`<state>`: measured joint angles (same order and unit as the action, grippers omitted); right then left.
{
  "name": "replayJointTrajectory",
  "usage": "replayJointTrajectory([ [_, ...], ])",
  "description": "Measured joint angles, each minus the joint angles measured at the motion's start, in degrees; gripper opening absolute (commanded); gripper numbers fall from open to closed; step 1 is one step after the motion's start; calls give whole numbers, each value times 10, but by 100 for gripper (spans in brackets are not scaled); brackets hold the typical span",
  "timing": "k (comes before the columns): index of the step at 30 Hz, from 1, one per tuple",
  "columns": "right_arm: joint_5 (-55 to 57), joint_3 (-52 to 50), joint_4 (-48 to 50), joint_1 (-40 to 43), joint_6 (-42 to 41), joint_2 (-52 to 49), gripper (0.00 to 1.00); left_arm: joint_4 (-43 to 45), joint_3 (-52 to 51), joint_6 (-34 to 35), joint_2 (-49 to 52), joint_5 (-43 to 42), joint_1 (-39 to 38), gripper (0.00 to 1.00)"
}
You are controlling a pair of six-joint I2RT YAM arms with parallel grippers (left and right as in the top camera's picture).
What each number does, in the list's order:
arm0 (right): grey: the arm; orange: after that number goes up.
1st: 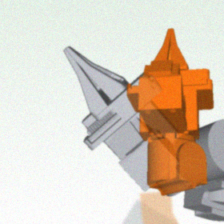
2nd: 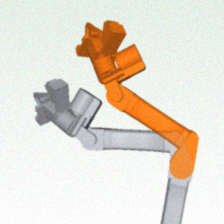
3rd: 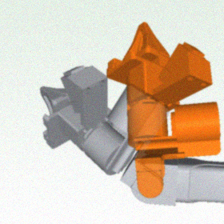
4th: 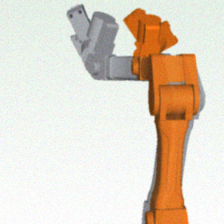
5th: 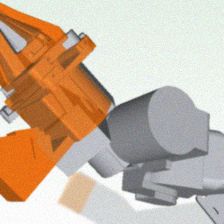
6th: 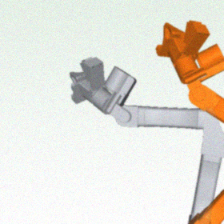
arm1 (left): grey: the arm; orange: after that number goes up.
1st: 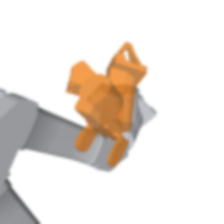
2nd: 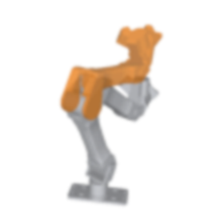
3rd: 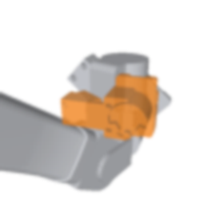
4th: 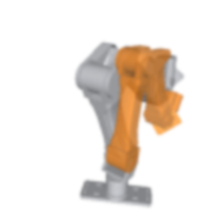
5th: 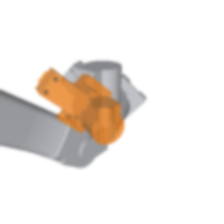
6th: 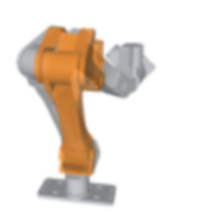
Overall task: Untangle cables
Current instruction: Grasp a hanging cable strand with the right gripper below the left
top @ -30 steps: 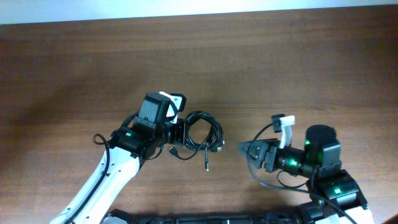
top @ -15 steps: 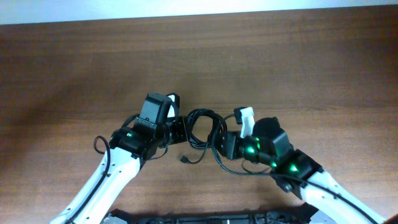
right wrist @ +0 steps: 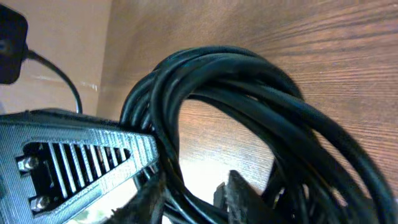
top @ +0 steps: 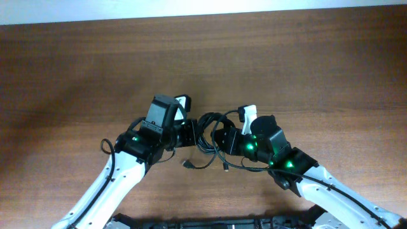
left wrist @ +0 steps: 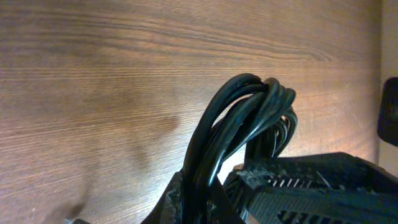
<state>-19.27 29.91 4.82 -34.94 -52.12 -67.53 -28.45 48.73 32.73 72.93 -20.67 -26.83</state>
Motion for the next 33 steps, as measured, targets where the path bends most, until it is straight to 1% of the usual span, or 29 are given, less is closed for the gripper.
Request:
replayJointTrajectory([
  [2, -1, 0, -2, 0, 3, 0, 48, 0, 0, -12, 0, 4, 0, 0],
  [4, -2, 1, -13, 0, 3, 6, 62, 0, 0, -23, 0, 35, -1, 0],
  [5, -6, 1, -18, 0, 10, 11, 65, 0, 0, -23, 0, 51, -1, 0],
  [6, -13, 1, -23, 0, 20, 19, 66, 0, 0, -17, 0, 84, -1, 0],
  [8, -23, 1, -29, 0, 37, 30, 69, 2, 0, 0, 0, 124, -1, 0],
  [10, -28, 1, -45, -3, 73, 40, 70, 2, 0, 36, 0, 163, -1, 0],
  [12, -13, 2, -68, -11, 103, 41, 70, 2, 0, 70, -1, 172, -1, 0],
  [15, 41, 1, -90, -41, 157, 36, 72, 0, 0, 138, -7, 175, -1, 0],
  [16, 53, 1, -90, -49, 168, 35, 72, 0, 0, 152, -9, 174, -1, 0],
  [18, 115, 1, -91, -89, 207, 26, 72, 0, 0, 197, -23, 162, -1, 0],
  [22, 210, 1, -91, -140, 241, 14, 71, -1, 0, 225, -40, 136, -1, 0],
  [23, 234, 1, -91, -149, 248, 10, 68, -7, 0, 229, -43, 131, -1, 0],
  [24, 252, 1, -90, -155, 257, 9, 64, -14, 0, 230, -44, 127, -1, 0],
  [25, 271, 1, -86, -160, 268, 8, 56, -24, 0, 231, -44, 123, -1, 0],
  [27, 290, 1, -78, -164, 285, 8, 36, -39, 0, 231, -44, 120, -1, 0],
  [28, 292, 1, -77, -164, 286, 8, 34, -39, 0, 231, -44, 118, -1, 0],
  [30, 296, 1, -78, -165, 289, 8, 36, -39, 0, 231, -44, 116, -1, 0],
  [32, 298, 1, -78, -165, 288, 8, 44, -39, 0, 233, -44, 113, -1, 0],
  [33, 297, 1, -78, -165, 290, 8, 45, -38, 0, 233, -44, 111, -1, 0],
])
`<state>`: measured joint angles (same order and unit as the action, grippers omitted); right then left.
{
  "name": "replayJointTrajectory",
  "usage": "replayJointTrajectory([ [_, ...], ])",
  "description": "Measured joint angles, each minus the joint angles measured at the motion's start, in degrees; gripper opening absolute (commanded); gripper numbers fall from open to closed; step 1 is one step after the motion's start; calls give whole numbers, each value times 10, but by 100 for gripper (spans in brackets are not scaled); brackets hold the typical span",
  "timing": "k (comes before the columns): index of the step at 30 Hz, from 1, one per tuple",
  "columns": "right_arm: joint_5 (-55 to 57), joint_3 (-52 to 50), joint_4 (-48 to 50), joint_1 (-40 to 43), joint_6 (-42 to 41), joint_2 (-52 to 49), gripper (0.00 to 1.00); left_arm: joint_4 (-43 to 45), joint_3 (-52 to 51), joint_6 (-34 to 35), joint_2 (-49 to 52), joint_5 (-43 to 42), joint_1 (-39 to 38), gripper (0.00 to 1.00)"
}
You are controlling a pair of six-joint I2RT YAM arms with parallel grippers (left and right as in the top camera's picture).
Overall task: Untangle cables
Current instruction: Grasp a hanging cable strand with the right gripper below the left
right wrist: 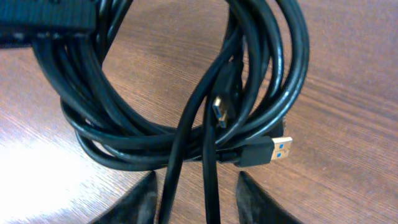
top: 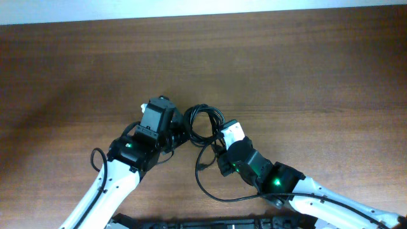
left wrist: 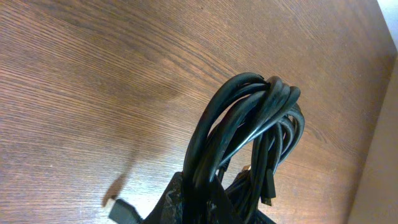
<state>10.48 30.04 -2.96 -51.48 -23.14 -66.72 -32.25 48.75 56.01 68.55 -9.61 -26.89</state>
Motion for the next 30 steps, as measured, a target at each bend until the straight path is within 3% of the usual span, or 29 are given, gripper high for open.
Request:
replayJointTrajectory([
  [4, -18, 0, 0, 0, -1, 0, 41, 4, 0, 5, 0, -9, 0, 0],
  [6, -25, 0, -1, 0, 0, 0, 28, 10, 0, 7, 0, -16, 0, 0],
  [8, -29, 0, -1, 0, -1, 0, 8, 17, 0, 8, 0, -25, 0, 0],
  [9, -31, 0, -1, 0, -2, 0, 4, 18, 0, 8, 0, -27, 0, 0],
  [14, -62, 0, -2, 1, -5, 0, 4, 16, 0, -24, 0, -10, 0, 0],
  [22, -130, 1, -2, 1, -72, 74, 4, 16, 0, -204, -2, 50, -2, 0],
  [30, -130, 1, 41, 0, -148, 88, 4, 22, 0, -246, -3, 70, -39, 0],
])
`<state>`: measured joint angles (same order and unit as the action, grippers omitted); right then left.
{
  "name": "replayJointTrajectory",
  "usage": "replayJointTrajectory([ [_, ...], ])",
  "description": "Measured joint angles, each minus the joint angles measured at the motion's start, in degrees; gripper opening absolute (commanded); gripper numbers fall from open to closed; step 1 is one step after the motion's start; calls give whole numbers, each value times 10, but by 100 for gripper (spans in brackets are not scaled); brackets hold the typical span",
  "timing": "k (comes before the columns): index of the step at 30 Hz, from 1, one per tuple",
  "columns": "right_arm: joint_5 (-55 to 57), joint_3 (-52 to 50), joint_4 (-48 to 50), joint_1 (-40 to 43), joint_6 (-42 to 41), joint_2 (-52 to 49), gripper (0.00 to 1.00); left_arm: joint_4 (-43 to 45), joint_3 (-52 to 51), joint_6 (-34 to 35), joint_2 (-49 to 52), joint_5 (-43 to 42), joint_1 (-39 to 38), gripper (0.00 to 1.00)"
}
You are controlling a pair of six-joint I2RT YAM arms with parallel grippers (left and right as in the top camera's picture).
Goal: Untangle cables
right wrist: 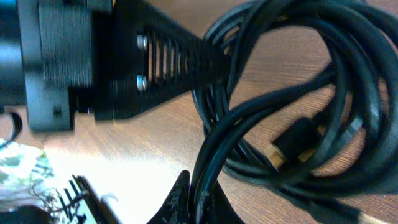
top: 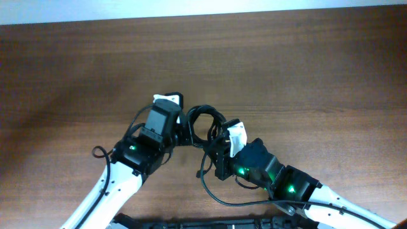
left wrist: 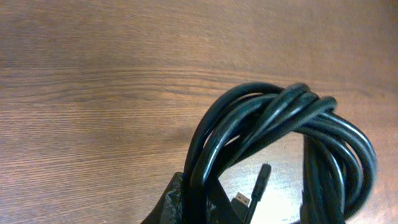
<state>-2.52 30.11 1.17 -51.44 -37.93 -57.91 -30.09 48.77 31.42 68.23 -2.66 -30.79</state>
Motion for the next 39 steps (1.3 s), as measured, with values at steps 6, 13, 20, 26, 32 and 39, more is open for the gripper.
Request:
replayJointTrajectory([
  [6, 79, 0, 2, -4, -46, 0, 4, 4, 0, -17, 0, 19, -52, 0],
  [13, 155, 0, 6, -5, -59, -44, 4, -7, 0, -48, 0, -39, -69, 0],
  [20, 176, 1, 15, 19, -70, -79, 5, -24, 0, -112, -81, -155, -70, 0],
  [26, 129, 13, 35, 23, -71, -78, 52, -55, 0, -154, -142, -175, -71, 0],
  [32, 70, 13, 8, 35, -73, -33, 64, -84, 0, -169, -155, -129, -70, 0],
  [39, 58, 13, -134, 55, -83, 108, 64, -85, 0, -150, -156, -103, -54, 0],
])
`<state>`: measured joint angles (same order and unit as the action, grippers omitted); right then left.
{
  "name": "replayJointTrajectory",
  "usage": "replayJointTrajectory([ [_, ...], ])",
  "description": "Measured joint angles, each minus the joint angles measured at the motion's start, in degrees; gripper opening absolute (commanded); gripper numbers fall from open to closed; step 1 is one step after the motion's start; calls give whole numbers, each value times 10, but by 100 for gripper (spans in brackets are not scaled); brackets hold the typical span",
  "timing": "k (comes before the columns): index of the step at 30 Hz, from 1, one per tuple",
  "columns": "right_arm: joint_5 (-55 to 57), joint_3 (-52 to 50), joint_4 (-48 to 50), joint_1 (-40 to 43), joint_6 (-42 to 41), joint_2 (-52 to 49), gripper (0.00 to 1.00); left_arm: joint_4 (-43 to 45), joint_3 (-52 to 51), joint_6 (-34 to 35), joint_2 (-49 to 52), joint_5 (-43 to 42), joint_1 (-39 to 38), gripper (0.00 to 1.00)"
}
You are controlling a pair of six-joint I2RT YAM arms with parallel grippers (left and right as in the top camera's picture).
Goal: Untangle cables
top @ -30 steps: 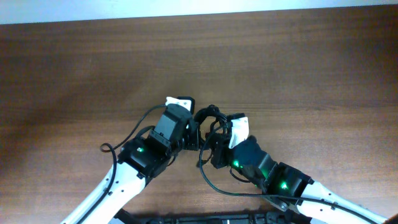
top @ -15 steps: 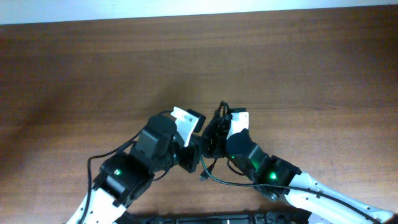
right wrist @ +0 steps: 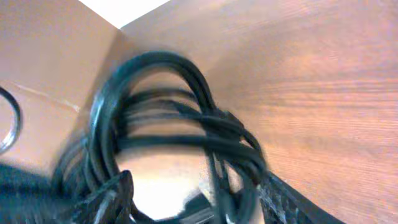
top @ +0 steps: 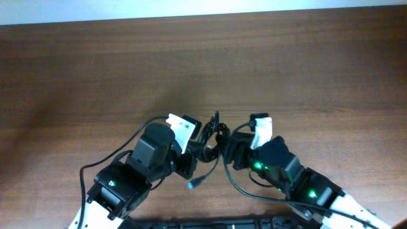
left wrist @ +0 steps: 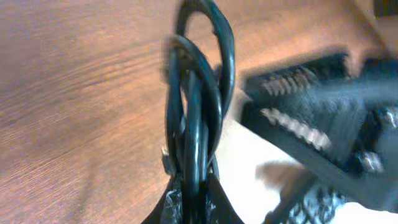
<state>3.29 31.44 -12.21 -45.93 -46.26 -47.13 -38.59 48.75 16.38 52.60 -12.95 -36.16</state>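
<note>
A black cable bundle (top: 214, 130) hangs coiled between the two arms near the table's front middle. My left gripper (top: 202, 147) is shut on its lower strands, and in the left wrist view the loops (left wrist: 198, 93) stand edge-on above the gripper (left wrist: 191, 188). My right gripper (top: 230, 147) faces it from the right. In the right wrist view the right gripper (right wrist: 198, 182) is open, its fingers wide apart with coil strands (right wrist: 168, 118) between them. A loose blue-tipped plug (top: 191, 185) dangles below.
The brown wooden table (top: 76, 76) stretches to the left, right and far side. A loose cable run (top: 234, 186) trails toward the front edge under the right arm. The right arm's hardware (left wrist: 311, 124) sits close beside the left gripper.
My right gripper was shut on a strand below the bundle; now it is open on the bundle's right side. The left gripper has turned, so the coil shows edge-on. A plug end hangs lower.
Both grippers flanked the coil, the left shut on it. Then the right gripper sat lower, open, with two strands and USB plugs before it. Then it was shut on a strand. Now it is open beside the coil, which the left has held throughout.
</note>
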Motion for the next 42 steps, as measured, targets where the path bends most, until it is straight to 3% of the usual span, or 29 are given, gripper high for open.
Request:
replayJointTrajectory([
  [3, -15, 0, -52, 0, -1, 14, 64, 13, 0, 59, 1, 21, 24, 0],
  [9, -79, 0, -44, 0, -26, -36, 61, 33, 0, 199, 22, 34, 35, 0],
  [14, -132, 0, 11, 0, -77, -132, 42, 50, 0, 323, 54, 60, 35, 0],
  [18, -180, 0, 54, 0, -94, -199, 8, 50, 0, 387, 61, 103, 35, 0],
  [22, -197, 0, 66, 1, -103, -212, 4, 50, 0, 407, 61, 124, 35, 0],
  [25, -205, 0, 77, 8, -100, -208, 4, 50, 0, 373, 61, 128, 35, 0],
  [32, -236, 0, 78, 65, -76, -136, 4, 39, 0, 164, 61, 108, 36, 0],
  [36, -247, 0, 81, 78, -72, -126, 4, 56, 0, 61, 61, 41, 38, 0],
  [42, -246, 0, 120, 93, -69, -126, 4, 66, 0, -5, 61, -49, 39, 0],
])
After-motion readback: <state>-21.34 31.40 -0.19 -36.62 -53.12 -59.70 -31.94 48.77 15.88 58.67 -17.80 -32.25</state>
